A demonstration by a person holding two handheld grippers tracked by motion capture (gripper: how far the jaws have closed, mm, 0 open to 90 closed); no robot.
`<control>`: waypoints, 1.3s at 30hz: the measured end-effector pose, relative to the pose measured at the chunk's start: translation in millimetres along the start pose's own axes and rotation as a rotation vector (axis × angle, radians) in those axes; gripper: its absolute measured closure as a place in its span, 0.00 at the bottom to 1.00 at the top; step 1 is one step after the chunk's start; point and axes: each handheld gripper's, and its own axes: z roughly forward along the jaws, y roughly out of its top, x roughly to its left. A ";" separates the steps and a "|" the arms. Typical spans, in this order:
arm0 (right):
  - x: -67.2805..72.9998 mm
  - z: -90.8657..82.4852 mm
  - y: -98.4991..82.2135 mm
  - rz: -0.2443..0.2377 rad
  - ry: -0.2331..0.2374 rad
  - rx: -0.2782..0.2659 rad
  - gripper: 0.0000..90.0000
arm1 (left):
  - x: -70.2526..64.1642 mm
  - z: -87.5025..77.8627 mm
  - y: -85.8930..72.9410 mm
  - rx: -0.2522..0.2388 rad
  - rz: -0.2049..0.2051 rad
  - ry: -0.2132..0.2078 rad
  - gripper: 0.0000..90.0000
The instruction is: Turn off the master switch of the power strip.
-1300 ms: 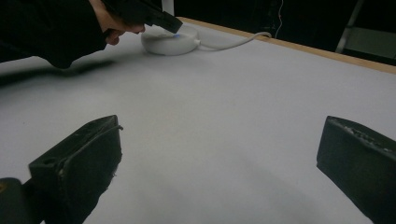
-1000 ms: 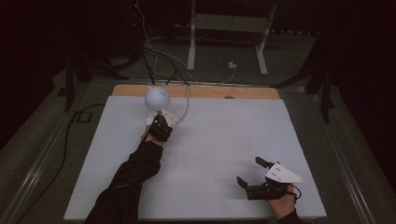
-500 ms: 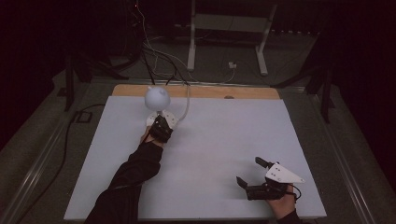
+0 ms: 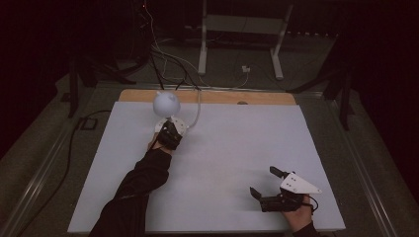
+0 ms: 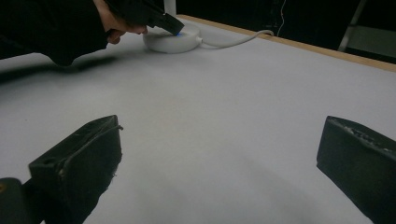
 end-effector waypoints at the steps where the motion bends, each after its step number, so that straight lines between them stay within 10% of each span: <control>1: 0.1 0.0 0.0 -0.001 0.000 0.000 0.00 | -0.3 0.0 0.6 0.003 0.001 0.001 1.00; 26: 1.2 1.0 -0.4 -0.003 0.004 0.006 0.00 | -2.6 0.9 11.5 0.086 0.129 0.000 1.00; 39: 1.0 0.8 -0.5 -0.003 0.004 0.005 0.00 | -2.4 1.5 10.0 0.080 0.125 -0.001 1.00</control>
